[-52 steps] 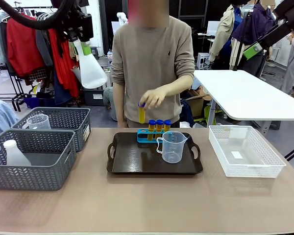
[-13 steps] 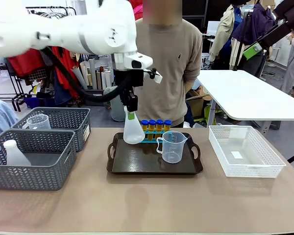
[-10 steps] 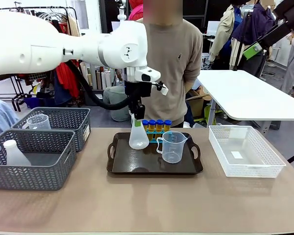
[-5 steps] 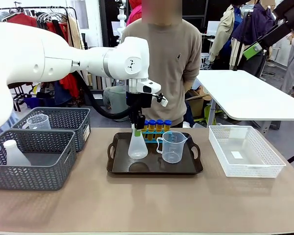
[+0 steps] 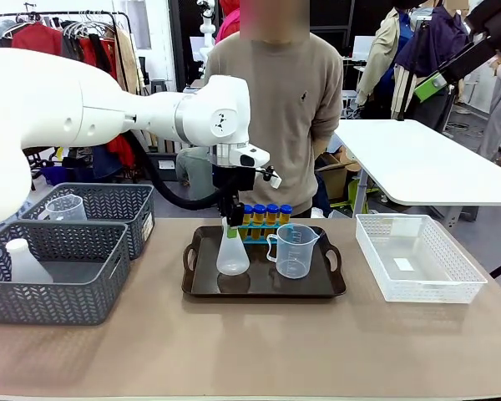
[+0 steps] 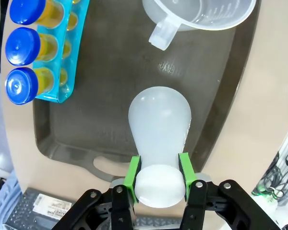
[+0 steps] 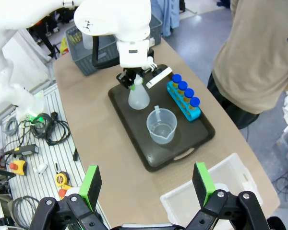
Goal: Prepare the laboratory tools.
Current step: Pick up one Small flask and place it on the Handle tray.
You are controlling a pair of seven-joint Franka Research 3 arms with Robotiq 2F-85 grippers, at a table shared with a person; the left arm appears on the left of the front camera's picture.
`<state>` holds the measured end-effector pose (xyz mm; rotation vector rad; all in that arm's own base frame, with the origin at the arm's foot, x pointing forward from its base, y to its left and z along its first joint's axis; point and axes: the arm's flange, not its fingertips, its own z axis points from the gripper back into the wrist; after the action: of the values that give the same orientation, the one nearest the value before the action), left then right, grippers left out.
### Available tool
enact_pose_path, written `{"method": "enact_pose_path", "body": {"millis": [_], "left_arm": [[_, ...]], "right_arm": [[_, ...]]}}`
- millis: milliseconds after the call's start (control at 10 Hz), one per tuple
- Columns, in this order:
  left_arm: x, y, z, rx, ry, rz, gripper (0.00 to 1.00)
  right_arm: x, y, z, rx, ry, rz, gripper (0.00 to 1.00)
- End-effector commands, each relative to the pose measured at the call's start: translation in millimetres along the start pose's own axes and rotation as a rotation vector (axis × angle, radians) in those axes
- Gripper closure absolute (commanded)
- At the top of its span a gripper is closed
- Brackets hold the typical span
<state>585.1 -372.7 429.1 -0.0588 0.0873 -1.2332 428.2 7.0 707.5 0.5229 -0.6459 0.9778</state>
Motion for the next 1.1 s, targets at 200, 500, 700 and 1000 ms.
{"method": "enact_pose_path", "body": {"millis": [200,500,700,1000], "left_arm": [[-2.4,4.7,-12.1,-0.001,-0.007,0.013,1.0],[0.2,8.4,-21.5,0.005,0.006,0.014,1.0],[-1.5,6.1,-18.0,0.007,-0.006,0.009,0.64],[-4.1,0.0,-6.9,0.027,-0.025,0.009,0.06]], "right_arm": [[1.3,0.6,0.7,0.007,-0.013,0.008,0.0],[1.3,0.6,0.7,0.007,-0.013,0.008,0.0],[1.3,0.6,0.7,0.007,-0.013,0.008,0.0],[1.3,0.6,0.7,0.007,-0.013,0.008,0.0]]}}
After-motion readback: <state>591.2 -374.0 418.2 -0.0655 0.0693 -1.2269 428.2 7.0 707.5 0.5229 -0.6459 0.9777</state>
